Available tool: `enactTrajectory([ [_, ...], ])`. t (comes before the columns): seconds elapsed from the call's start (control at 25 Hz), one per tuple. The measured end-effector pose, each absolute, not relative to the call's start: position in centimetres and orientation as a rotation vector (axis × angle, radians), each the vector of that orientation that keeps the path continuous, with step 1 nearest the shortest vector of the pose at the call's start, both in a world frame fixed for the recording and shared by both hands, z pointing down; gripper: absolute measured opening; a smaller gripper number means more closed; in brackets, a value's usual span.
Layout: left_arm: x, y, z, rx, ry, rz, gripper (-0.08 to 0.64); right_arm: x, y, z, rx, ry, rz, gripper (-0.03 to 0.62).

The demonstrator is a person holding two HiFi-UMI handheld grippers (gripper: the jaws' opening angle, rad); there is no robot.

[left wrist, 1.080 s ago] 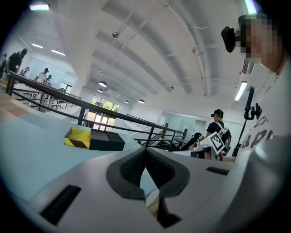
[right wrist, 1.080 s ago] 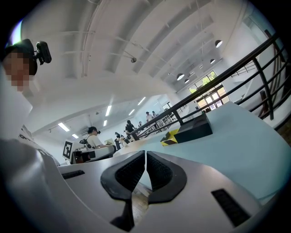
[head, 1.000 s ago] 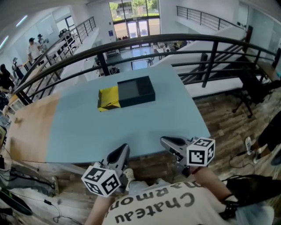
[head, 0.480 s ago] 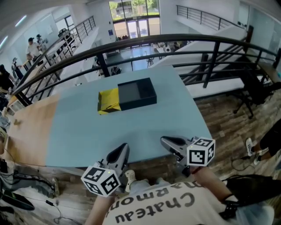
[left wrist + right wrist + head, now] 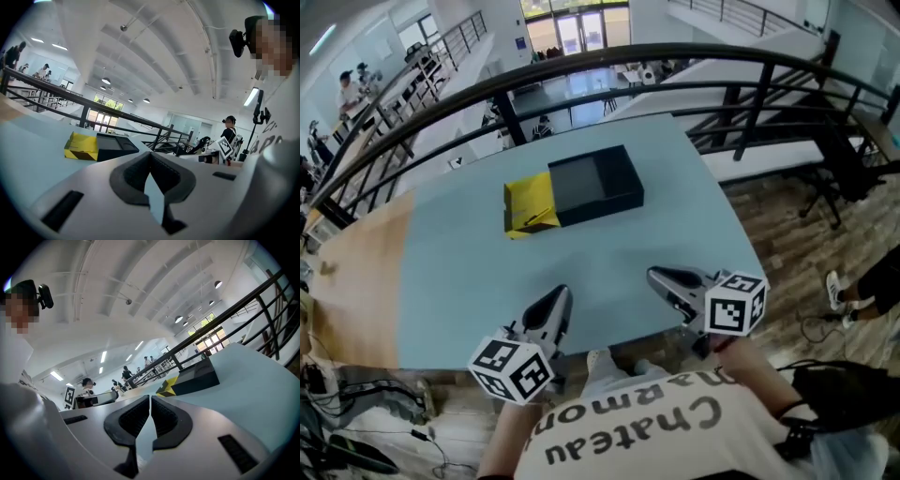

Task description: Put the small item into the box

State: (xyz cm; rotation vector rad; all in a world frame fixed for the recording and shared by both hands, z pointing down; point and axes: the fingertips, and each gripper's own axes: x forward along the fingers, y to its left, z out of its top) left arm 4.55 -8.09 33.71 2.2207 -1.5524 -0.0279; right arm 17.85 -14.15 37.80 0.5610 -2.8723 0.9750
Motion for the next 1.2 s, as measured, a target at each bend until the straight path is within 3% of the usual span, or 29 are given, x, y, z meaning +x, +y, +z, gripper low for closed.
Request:
enactTrajectory([
  [0.48, -4.2, -17.5, 29.1, 2.358, -1.413, -0.047, 0.002, 10.0, -20.4, 33.3, 0.761, -2.874, 0.951, 0.041],
  [0.8, -5.2, -18.8, 29.5, 2.369, -1.383, -0.061, 0.002, 9.0, -21.6, 33.2, 0.789, -2.891, 0.997, 0.043],
  [1.0, -4.8, -18.5, 29.4, 2.371, -1.386, -0.071, 0.002, 9.4, -22.1, 33.5, 0.844, -2.831, 0.798, 0.041],
  [1.2, -4.8, -18.3, 29.3, 2.361, -1.404, -0.076, 0.002, 9.2, -22.0, 33.5, 0.815, -2.828, 0.812, 0.041],
])
